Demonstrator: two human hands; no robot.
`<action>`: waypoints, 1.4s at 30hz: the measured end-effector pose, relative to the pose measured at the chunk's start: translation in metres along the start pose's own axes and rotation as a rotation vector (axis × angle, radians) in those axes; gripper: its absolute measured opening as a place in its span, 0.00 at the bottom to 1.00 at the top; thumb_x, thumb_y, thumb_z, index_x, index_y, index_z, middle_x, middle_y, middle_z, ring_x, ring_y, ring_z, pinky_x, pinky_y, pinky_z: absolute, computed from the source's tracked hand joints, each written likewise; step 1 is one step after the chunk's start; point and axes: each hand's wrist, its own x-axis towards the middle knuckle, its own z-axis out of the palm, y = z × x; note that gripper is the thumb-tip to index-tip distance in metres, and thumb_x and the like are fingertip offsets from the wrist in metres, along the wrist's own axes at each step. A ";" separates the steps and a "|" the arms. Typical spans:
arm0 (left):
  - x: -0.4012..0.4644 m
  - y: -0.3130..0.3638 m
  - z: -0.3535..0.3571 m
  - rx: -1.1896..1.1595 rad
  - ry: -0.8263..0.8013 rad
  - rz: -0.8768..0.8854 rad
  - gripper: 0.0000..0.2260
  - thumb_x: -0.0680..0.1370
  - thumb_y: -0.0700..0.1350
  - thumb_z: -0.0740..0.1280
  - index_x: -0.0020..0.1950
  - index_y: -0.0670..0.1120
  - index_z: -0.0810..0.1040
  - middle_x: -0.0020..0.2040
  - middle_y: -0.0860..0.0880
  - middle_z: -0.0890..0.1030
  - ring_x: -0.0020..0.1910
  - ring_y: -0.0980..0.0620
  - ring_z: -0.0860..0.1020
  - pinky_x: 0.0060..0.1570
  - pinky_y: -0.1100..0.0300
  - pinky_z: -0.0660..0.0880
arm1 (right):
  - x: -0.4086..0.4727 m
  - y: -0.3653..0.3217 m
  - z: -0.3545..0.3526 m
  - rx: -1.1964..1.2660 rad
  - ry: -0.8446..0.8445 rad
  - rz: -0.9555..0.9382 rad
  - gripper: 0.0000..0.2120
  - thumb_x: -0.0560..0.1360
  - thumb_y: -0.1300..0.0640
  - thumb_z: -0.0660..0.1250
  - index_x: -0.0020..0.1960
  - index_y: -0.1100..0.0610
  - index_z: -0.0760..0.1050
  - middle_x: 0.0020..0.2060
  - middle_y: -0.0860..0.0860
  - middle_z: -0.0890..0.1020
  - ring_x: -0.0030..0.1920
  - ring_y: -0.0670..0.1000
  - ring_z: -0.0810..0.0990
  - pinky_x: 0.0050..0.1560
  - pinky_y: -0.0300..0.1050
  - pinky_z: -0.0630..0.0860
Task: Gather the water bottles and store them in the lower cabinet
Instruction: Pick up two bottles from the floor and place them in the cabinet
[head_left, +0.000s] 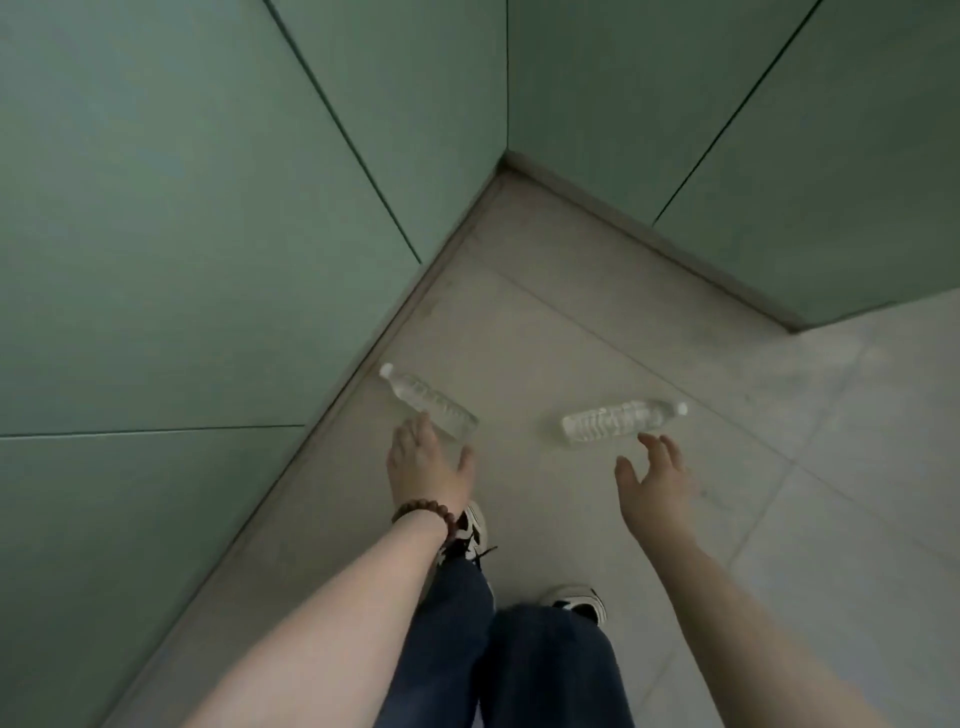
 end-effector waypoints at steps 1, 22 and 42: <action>0.025 -0.008 0.022 -0.050 -0.003 -0.046 0.34 0.74 0.56 0.68 0.73 0.40 0.62 0.70 0.37 0.68 0.71 0.39 0.65 0.68 0.45 0.65 | 0.020 0.009 0.020 -0.023 -0.004 -0.003 0.23 0.79 0.54 0.61 0.72 0.60 0.65 0.73 0.58 0.63 0.74 0.58 0.61 0.71 0.53 0.59; 0.221 -0.006 0.208 -0.343 0.116 -0.290 0.38 0.66 0.46 0.71 0.73 0.44 0.58 0.63 0.37 0.72 0.59 0.35 0.75 0.58 0.46 0.74 | 0.214 0.086 0.158 0.349 0.202 0.592 0.60 0.62 0.29 0.68 0.77 0.55 0.39 0.72 0.62 0.59 0.69 0.65 0.66 0.66 0.62 0.66; 0.178 0.076 0.185 -0.039 0.069 0.138 0.24 0.67 0.56 0.72 0.57 0.47 0.69 0.55 0.46 0.75 0.53 0.41 0.77 0.44 0.53 0.73 | 0.210 0.066 0.135 0.393 0.129 0.217 0.46 0.66 0.57 0.72 0.76 0.53 0.49 0.67 0.54 0.67 0.64 0.58 0.72 0.58 0.49 0.72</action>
